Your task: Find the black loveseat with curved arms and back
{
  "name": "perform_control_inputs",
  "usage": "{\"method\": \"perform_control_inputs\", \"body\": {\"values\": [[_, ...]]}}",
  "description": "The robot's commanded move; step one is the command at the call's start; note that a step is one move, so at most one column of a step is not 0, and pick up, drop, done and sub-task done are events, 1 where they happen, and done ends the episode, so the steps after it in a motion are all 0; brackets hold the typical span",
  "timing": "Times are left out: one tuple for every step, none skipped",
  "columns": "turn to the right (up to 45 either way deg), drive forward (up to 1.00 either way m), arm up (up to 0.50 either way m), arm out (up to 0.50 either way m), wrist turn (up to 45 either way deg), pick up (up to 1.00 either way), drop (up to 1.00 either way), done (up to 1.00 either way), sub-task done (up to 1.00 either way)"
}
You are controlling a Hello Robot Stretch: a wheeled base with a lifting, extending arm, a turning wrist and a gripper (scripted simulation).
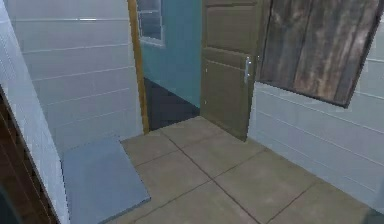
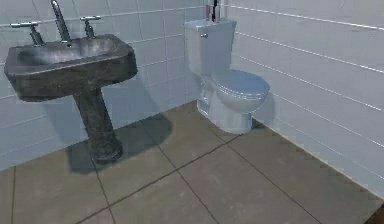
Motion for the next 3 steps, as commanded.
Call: {"method": "perform_control_inputs", "body": {"values": [[0.0,1.0,0.0,0.0,0.0,0.0,0.0,0.0,0.0],[-3.0,0.0,0.0,0.0,0.0,0.0,0.0,0.0,0.0],[0.0,1.0,0.0,0.0,0.0,0.0,0.0,0.0,0.0]]}}
